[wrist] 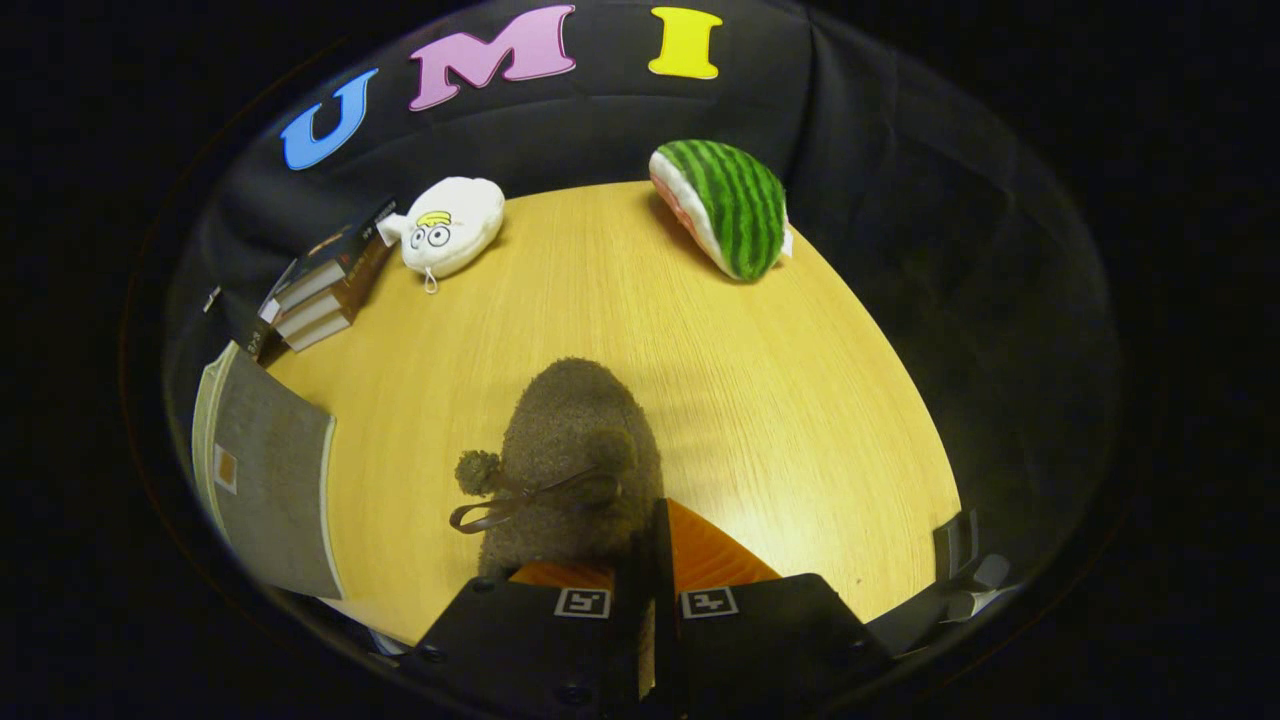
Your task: Open the storage box then place both shoes into the box .Put the left shoe in first, then the right shoe, with the right side of both shoes facing outward in a uniform manner.
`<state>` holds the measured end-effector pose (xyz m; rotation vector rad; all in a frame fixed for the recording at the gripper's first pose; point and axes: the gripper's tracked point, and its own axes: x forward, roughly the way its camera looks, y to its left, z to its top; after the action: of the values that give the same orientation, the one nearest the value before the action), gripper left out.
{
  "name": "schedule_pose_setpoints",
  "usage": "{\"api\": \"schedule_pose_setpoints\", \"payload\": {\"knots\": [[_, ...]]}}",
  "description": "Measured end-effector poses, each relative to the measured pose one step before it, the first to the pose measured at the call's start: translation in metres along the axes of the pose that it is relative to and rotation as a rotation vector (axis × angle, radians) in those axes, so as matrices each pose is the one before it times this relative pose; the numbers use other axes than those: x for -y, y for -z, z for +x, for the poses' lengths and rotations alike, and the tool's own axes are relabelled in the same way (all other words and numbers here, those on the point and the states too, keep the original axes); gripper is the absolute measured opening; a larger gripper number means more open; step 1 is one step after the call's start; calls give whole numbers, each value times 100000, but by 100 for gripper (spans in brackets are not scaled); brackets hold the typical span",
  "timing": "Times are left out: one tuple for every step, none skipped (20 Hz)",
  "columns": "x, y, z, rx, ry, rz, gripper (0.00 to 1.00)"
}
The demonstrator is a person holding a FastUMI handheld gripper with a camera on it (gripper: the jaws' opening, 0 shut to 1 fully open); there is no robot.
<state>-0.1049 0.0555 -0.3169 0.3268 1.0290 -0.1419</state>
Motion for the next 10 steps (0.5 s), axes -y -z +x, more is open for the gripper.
{"api": "schedule_pose_setpoints", "payload": {"knots": [[-999, -1024, -1074, 1420, -1444, 642, 11], [-1250, -943, -880, 847, -1260, 710, 11], [-1369, -872, -797, 489, -1422, 743, 11], [-1529, -919, -761, 1045, -1569, -35, 11], [-1488, -934, -578, 1149, -1329, -824, 11], [-1458, -723, -594, 651, -1208, -1054, 11], [-1789, -700, -489, 554, -1433, -652, 11], [-1710, -608, -405, 203, -1625, -291, 11], [-1655, -495, -359, 115, -1756, -8, 11], [-1709, -319, -412, -502, -1730, 357, 11]]}}
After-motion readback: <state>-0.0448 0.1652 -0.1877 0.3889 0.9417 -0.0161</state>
